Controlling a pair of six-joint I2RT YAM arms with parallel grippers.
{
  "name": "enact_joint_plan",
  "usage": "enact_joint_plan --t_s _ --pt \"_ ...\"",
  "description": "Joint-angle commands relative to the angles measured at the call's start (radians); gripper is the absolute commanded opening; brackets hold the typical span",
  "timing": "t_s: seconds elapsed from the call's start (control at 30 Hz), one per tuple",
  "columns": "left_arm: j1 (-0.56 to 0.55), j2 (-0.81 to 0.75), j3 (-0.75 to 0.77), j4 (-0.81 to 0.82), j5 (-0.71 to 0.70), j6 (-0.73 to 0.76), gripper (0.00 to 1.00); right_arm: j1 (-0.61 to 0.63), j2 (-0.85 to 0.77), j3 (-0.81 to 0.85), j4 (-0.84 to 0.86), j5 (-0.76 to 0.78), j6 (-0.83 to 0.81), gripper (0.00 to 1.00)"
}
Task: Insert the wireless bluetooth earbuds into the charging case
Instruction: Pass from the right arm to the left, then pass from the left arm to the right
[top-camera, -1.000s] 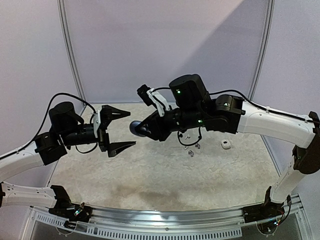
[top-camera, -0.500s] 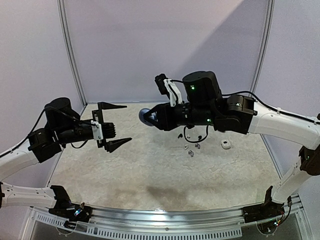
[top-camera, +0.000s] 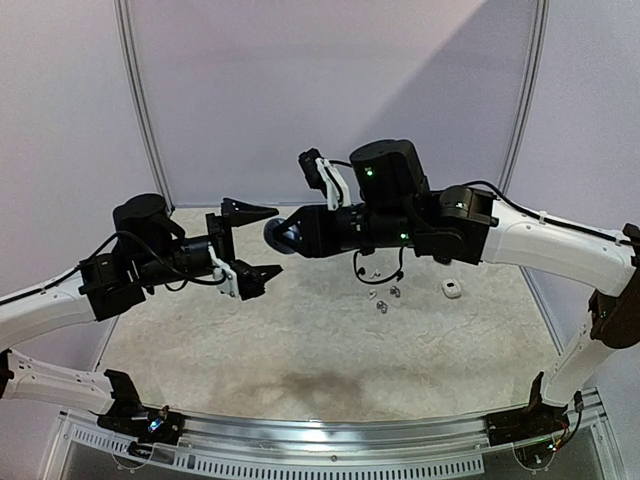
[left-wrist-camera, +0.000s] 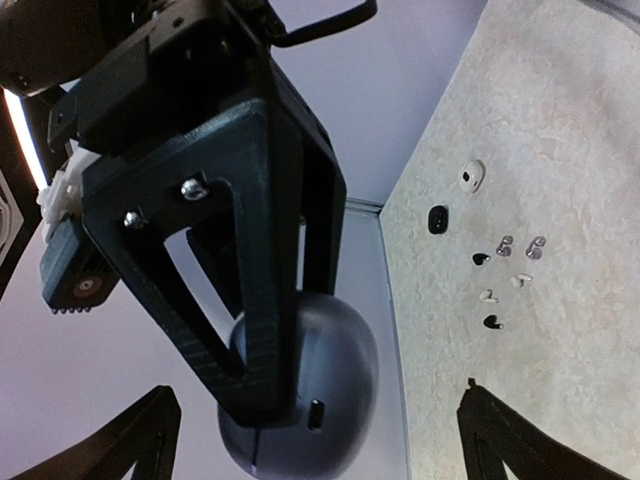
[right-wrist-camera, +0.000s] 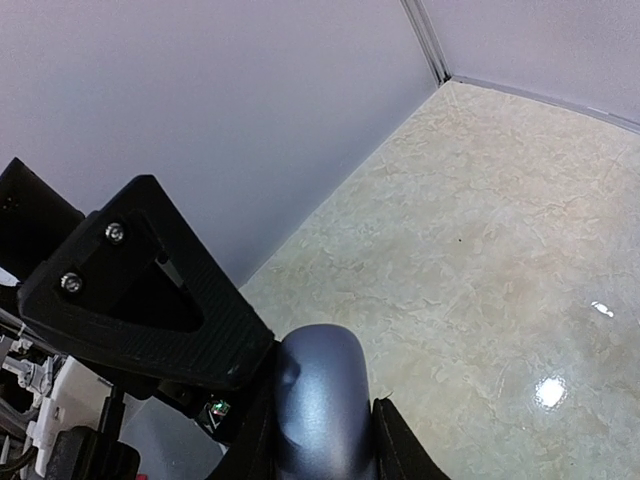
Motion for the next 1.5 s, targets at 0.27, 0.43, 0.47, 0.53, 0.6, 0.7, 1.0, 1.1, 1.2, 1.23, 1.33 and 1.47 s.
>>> enact_joint_plan --t_s 0.27,0.43,0.47,0.53,0.6,0.7,1.0,1.1,1.2,1.23,1.33,1.47 --pt "-0.028 0.013 0.036 -0.046 -0.033 0.040 0.40 -0.003 0.061 0.078 -0.034 -0.067 -0.025 0.00" --pt "-0.028 0.011 0.034 -0.058 -0.040 -0.005 0.05 -0.003 0.058 0.079 -0.051 -0.064 -0.036 0.00" --pt "-0.028 0.011 0.034 -0.057 -0.042 -0.024 0.00 -0.005 0.055 0.079 -0.055 -0.062 -0.040 0.02" --pt "-0.028 0.009 0.034 -0.052 -0.045 -0.097 0.00 -0.004 0.042 0.077 -0.060 -0.053 -0.052 0.21" --pt "-0.028 0.006 0.039 -0.052 -0.041 -0.219 0.00 -0.006 0.023 0.070 -0.062 -0.048 -0.072 0.41" --pt "-0.022 -0.001 0.060 -0.114 -0.004 -0.427 0.00 -0.009 -0.029 0.056 -0.060 -0.039 -0.121 0.61" --pt "0.105 0.000 0.103 -0.121 0.494 -1.171 0.00 -0.010 -0.249 -0.101 0.064 -0.118 -0.293 0.74" --pt "0.129 0.026 0.093 0.041 0.645 -1.376 0.00 -0.010 -0.307 -0.162 0.087 -0.189 -0.380 0.74" --pt "0.130 0.060 0.095 0.148 0.748 -1.503 0.00 0.013 -0.329 -0.197 0.057 -0.238 -0.544 0.74" --pt "0.130 0.068 0.097 0.168 0.770 -1.532 0.00 0.027 -0.332 -0.195 0.031 -0.253 -0.665 0.74" --pt "0.130 0.088 0.109 0.182 0.817 -1.591 0.00 0.058 -0.319 -0.157 -0.056 -0.267 -0.901 0.76" --pt "0.130 0.101 0.128 0.174 0.861 -1.605 0.00 0.061 -0.271 -0.068 -0.172 -0.244 -1.036 0.76"
